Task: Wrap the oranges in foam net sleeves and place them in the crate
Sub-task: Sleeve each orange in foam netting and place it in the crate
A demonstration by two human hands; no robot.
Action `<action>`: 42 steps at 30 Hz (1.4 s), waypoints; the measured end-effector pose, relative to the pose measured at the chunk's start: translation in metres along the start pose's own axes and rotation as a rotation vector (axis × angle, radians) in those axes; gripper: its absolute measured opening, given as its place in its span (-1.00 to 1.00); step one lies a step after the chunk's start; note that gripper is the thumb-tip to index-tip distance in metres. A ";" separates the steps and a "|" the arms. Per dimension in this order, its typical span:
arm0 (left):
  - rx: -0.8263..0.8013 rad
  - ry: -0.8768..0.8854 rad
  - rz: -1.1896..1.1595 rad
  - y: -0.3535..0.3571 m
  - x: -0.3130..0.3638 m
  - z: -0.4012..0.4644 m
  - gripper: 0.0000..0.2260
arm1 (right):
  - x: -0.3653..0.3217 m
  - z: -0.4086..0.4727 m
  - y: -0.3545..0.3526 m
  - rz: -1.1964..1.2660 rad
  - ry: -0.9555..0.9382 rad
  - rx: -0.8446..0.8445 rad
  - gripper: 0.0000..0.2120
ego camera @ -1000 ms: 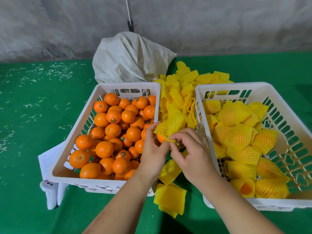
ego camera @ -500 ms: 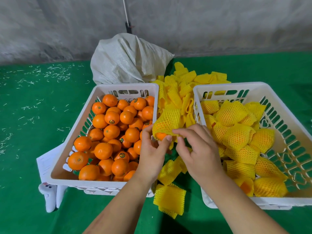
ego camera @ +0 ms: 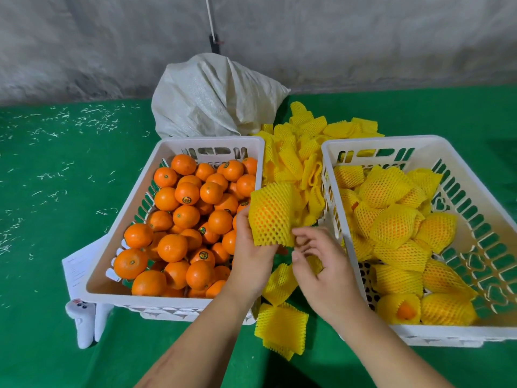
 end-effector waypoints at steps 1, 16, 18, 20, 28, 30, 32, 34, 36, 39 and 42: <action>-0.024 0.015 0.021 0.001 0.001 -0.001 -0.46 | 0.006 -0.003 0.003 0.130 0.181 -0.021 -0.58; -0.181 0.311 0.425 0.020 0.000 -0.016 -0.78 | 0.057 0.042 -0.015 0.450 0.718 0.068 -0.33; -0.195 0.327 0.398 0.020 0.001 -0.018 -0.82 | 0.070 0.065 -0.035 0.441 0.725 0.223 -0.37; -0.114 0.258 0.324 0.008 0.001 -0.010 -0.83 | 0.085 0.087 -0.059 0.314 0.726 0.370 -0.11; -0.313 0.021 1.247 -0.047 -0.068 0.070 -0.32 | 0.077 0.068 0.014 -0.939 -0.061 -0.294 -0.34; -0.404 -0.023 1.336 -0.043 -0.085 0.069 -0.17 | 0.081 0.068 0.036 -1.105 -0.211 -0.420 -0.45; -0.319 0.047 1.378 -0.041 -0.087 0.072 -0.15 | 0.089 0.077 0.054 -0.997 -0.106 -0.470 -0.53; -0.213 0.102 1.415 -0.044 -0.084 0.074 -0.22 | 0.107 0.082 0.072 -0.771 0.166 -0.573 -0.55; -0.160 0.110 1.378 -0.047 -0.083 0.074 -0.37 | 0.125 0.082 0.083 -0.621 0.417 -0.610 -0.50; -0.172 0.115 1.293 -0.049 -0.084 0.074 -0.48 | 0.135 0.086 0.093 -0.594 0.420 -0.603 -0.47; -0.124 0.114 1.190 -0.052 -0.079 0.078 -0.48 | 0.138 0.085 0.097 -0.628 0.369 -0.620 -0.47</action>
Point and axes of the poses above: each hand's wrist, its own z-axis towards the middle knuckle, its own y-axis out of the palm, x = y × z, the point moved 7 cm from there along z, towards the middle knuckle, and after that the axes turned 14 degrees about x, right-handed, at the moved point
